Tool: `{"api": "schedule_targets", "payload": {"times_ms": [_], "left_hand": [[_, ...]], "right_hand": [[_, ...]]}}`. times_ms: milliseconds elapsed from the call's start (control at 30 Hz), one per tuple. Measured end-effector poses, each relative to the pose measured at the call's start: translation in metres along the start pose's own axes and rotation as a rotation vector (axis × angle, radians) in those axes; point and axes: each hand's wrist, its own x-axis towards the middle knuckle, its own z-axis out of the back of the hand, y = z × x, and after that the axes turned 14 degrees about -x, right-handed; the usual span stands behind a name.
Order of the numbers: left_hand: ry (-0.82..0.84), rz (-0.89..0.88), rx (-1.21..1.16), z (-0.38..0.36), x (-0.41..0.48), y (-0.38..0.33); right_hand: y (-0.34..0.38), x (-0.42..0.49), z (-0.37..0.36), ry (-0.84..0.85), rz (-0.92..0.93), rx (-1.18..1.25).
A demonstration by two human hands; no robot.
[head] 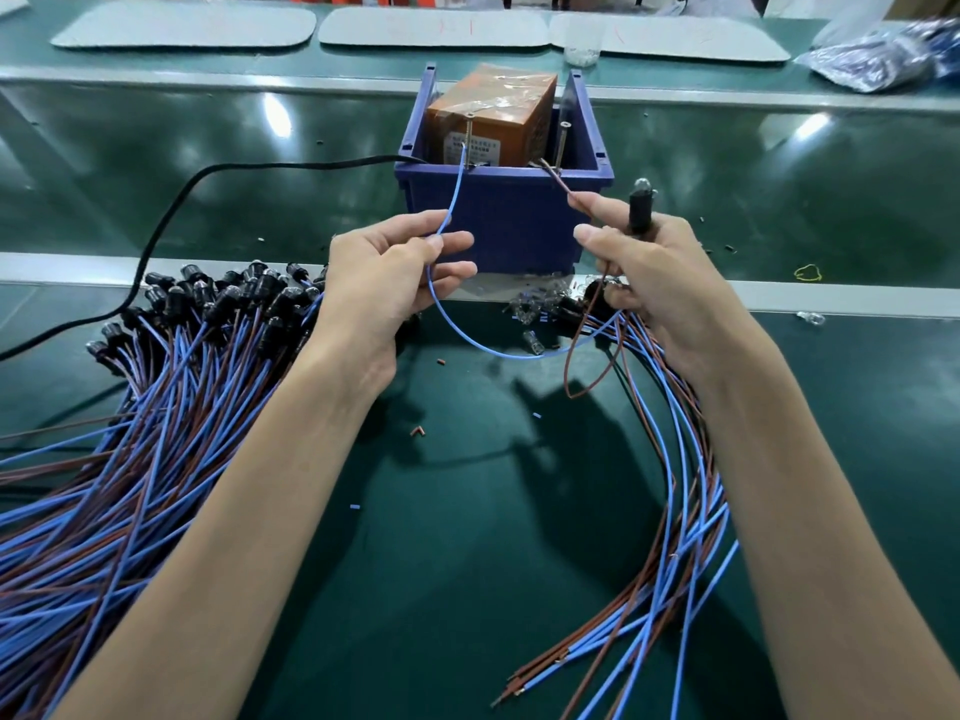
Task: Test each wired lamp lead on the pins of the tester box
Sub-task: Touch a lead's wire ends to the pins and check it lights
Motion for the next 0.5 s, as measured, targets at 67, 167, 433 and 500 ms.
{"api": "schedule_targets", "payload": {"times_ms": [67, 167, 433, 500], "left_hand": [[0.001, 0.001, 0.005, 0.0000, 0.0000, -0.0006], [0.000, -0.002, 0.004, 0.0001, -0.0003, -0.0012], [0.003, 0.001, 0.006, 0.0000, -0.0013, -0.0012], [0.007, 0.008, 0.004, 0.0002, -0.0018, -0.0010]], "right_hand": [[0.0000, 0.0003, -0.0010, 0.009, 0.000, -0.004], [0.0003, 0.0006, -0.0010, -0.011, -0.018, 0.004], [0.0000, 0.0013, -0.0009, -0.056, -0.050, 0.030], [-0.0009, 0.0016, -0.0010, -0.054, -0.042, 0.022]]}}
